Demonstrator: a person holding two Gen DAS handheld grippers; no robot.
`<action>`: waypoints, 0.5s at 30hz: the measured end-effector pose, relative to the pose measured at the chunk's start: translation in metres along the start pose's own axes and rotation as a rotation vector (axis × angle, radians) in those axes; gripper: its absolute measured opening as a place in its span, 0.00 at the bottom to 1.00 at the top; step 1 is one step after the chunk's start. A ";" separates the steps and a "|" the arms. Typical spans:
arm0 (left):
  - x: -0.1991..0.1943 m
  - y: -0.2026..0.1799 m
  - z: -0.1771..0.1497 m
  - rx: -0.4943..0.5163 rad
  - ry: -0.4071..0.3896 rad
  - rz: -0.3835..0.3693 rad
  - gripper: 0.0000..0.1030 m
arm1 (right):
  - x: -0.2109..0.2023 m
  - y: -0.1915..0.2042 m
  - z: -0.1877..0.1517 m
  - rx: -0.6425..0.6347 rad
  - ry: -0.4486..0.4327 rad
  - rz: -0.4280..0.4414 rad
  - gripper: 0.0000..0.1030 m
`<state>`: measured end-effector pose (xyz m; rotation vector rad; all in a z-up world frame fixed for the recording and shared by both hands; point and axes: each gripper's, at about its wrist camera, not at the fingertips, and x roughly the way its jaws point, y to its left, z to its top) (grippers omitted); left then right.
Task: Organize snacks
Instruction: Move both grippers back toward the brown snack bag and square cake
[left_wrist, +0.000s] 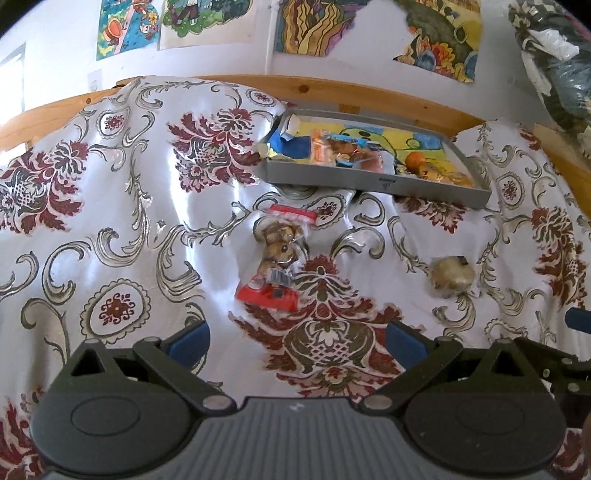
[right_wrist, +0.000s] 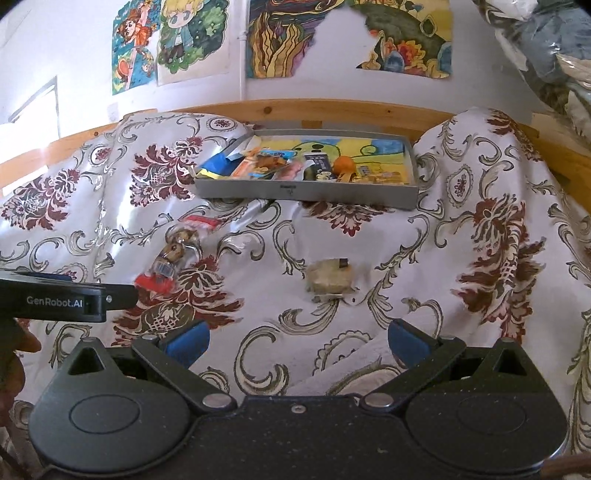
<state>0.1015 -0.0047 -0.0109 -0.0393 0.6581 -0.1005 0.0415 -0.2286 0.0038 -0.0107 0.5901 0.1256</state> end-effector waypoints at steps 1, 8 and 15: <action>0.001 0.001 0.000 0.002 0.000 0.002 1.00 | 0.001 0.000 0.000 0.001 -0.001 -0.002 0.99; 0.006 0.004 0.002 -0.008 0.010 0.017 1.00 | 0.008 -0.003 0.000 0.017 0.009 -0.008 0.99; 0.011 0.009 0.004 -0.013 0.025 0.039 1.00 | 0.011 -0.006 0.001 0.028 0.005 -0.015 0.99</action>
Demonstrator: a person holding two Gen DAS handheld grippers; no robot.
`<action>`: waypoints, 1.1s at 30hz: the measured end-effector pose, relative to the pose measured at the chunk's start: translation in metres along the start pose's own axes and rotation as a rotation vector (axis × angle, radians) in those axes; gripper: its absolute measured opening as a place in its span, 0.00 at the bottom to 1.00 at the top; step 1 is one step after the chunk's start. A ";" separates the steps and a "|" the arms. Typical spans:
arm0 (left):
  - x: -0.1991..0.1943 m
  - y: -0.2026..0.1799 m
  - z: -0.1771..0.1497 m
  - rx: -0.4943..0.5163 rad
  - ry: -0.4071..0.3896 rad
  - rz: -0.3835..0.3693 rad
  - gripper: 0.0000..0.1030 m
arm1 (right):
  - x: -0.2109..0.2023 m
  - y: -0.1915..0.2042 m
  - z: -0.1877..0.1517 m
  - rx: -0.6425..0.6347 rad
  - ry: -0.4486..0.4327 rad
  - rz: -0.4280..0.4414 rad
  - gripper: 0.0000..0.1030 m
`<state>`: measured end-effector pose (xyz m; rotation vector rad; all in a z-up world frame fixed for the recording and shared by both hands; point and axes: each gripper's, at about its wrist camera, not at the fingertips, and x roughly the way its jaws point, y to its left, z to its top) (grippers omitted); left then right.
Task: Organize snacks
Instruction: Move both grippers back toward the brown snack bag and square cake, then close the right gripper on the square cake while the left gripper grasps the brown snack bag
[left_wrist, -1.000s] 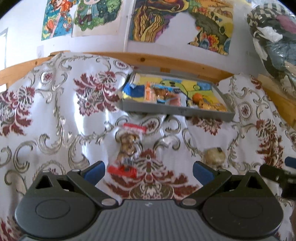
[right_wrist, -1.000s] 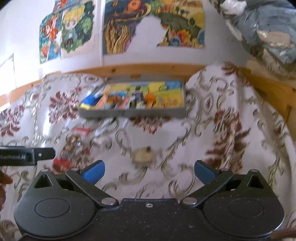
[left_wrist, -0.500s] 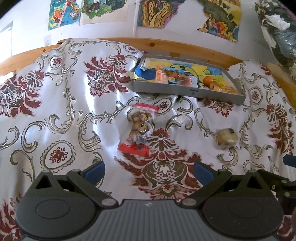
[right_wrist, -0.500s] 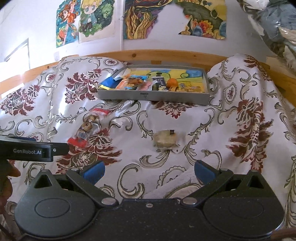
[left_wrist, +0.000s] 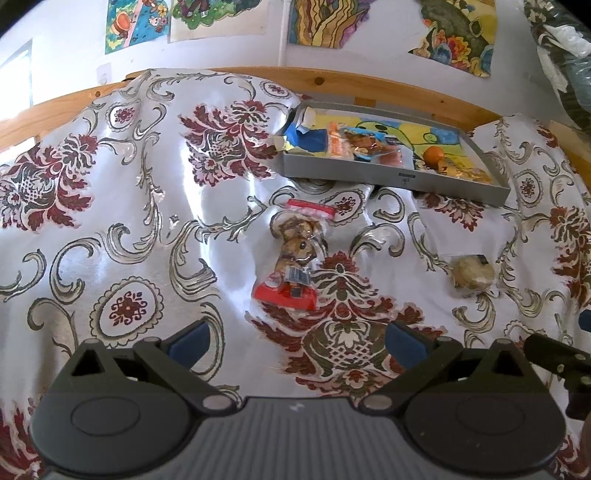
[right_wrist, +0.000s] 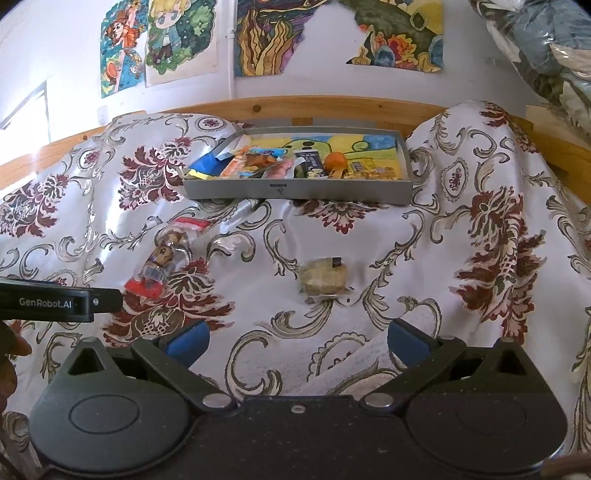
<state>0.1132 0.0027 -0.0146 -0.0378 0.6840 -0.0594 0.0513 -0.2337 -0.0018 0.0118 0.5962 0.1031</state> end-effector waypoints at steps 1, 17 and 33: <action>0.001 0.000 0.001 0.001 0.002 0.003 1.00 | 0.001 0.000 0.000 -0.001 0.000 -0.003 0.99; 0.038 0.010 0.032 0.036 -0.017 -0.015 1.00 | 0.056 -0.007 0.020 -0.042 -0.068 -0.070 0.99; 0.113 0.000 0.053 0.146 0.069 -0.054 1.00 | 0.143 -0.015 0.024 -0.031 -0.004 -0.026 0.99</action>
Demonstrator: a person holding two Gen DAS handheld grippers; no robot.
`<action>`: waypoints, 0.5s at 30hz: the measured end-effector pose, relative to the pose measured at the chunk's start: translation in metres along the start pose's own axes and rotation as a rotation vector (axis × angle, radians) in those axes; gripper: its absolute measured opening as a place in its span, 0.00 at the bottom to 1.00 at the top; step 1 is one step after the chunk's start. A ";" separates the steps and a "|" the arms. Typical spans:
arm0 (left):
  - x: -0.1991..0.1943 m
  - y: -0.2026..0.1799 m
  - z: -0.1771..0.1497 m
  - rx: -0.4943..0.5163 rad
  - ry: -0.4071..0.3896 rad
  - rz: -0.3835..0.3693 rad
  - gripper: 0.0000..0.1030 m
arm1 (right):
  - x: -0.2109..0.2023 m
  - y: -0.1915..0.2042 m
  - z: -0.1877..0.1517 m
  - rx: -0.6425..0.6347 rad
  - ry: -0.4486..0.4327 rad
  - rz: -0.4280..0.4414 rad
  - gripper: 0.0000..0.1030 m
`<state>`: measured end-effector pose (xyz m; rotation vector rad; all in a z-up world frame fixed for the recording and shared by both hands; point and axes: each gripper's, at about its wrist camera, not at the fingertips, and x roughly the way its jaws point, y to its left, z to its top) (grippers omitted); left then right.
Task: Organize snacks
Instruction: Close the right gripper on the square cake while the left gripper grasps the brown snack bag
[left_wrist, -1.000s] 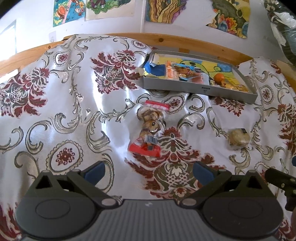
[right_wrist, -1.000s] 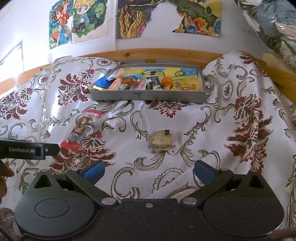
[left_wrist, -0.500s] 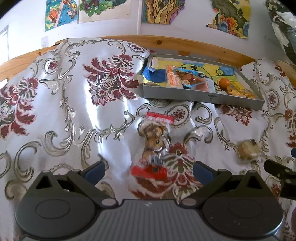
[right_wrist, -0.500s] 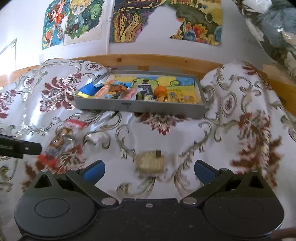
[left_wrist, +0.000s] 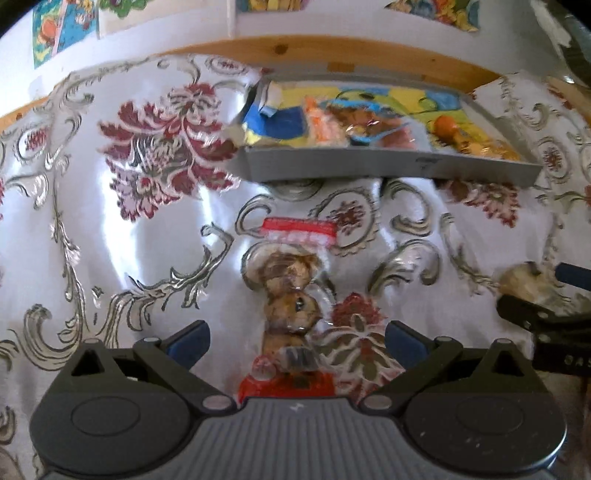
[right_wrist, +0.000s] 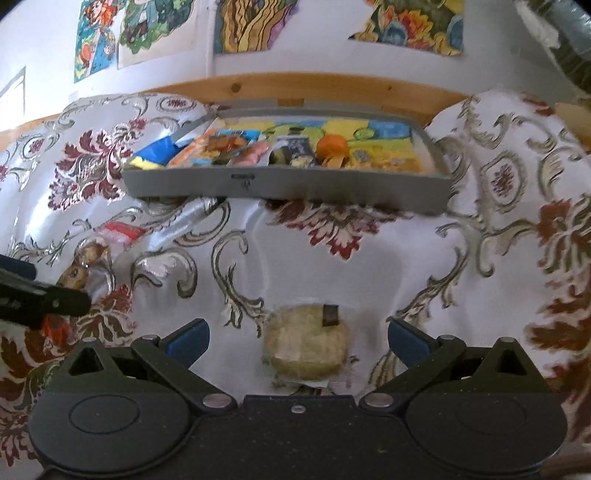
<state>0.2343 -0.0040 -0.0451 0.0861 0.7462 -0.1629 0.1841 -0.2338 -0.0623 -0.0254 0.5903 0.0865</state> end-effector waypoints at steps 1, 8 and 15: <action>0.006 0.002 0.001 -0.011 0.008 0.006 1.00 | 0.003 -0.001 -0.001 0.005 0.009 0.011 0.99; 0.024 0.005 0.002 -0.011 0.004 0.018 1.00 | 0.012 -0.003 -0.004 0.028 0.030 0.076 0.97; 0.026 -0.007 0.002 0.010 0.007 -0.054 0.89 | 0.013 0.006 -0.005 -0.019 0.028 0.107 0.85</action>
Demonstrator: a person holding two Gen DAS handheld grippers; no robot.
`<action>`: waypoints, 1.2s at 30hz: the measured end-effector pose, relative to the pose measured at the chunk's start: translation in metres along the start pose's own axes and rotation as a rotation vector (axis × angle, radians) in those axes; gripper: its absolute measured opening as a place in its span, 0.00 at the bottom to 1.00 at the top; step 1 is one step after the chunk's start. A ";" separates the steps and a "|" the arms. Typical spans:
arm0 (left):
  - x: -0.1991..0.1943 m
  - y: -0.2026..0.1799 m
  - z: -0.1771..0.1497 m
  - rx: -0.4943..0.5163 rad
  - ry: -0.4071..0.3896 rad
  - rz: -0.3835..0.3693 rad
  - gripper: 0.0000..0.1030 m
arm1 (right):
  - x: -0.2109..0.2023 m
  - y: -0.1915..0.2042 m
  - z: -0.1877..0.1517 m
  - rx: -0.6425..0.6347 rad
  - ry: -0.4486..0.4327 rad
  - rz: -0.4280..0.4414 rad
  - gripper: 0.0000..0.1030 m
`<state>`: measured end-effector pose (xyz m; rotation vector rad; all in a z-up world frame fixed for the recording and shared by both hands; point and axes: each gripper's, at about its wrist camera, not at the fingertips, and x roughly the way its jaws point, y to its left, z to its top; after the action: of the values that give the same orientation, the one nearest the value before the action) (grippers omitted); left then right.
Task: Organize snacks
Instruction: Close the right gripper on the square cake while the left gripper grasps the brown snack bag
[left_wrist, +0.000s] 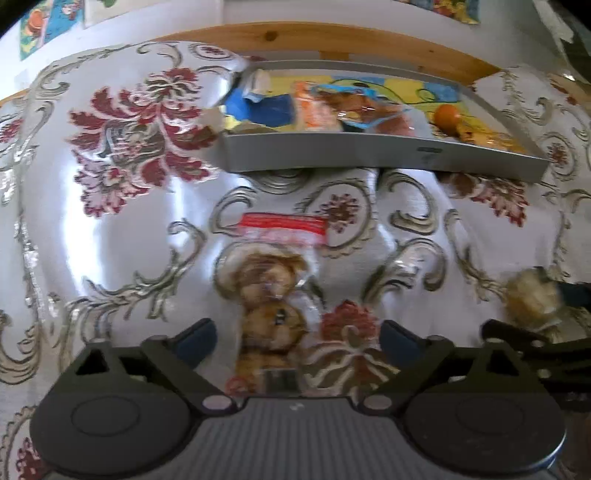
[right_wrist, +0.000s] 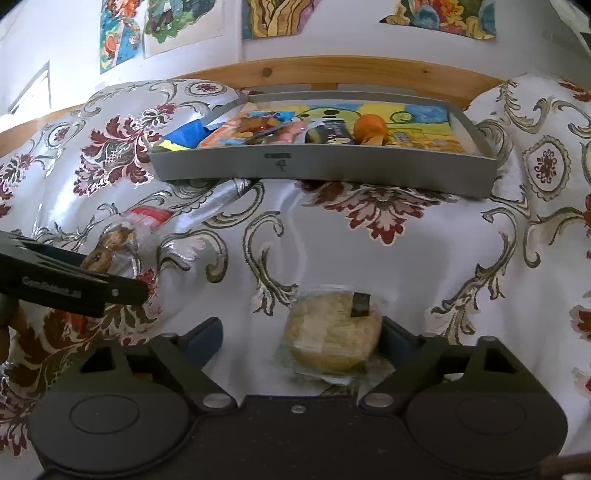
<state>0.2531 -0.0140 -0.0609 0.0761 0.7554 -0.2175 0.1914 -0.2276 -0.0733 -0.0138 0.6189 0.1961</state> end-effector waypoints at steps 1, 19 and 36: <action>0.001 -0.001 0.000 0.001 0.005 0.002 0.88 | 0.000 0.000 0.000 0.000 -0.001 0.001 0.83; 0.007 0.006 0.005 -0.035 0.015 0.019 0.63 | 0.004 0.011 0.003 -0.029 -0.002 0.047 0.66; -0.017 0.001 0.004 -0.097 0.050 -0.004 0.46 | -0.012 0.030 0.001 -0.126 -0.062 0.091 0.50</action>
<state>0.2444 -0.0109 -0.0464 -0.0119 0.8152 -0.1828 0.1770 -0.2002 -0.0644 -0.1007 0.5450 0.3220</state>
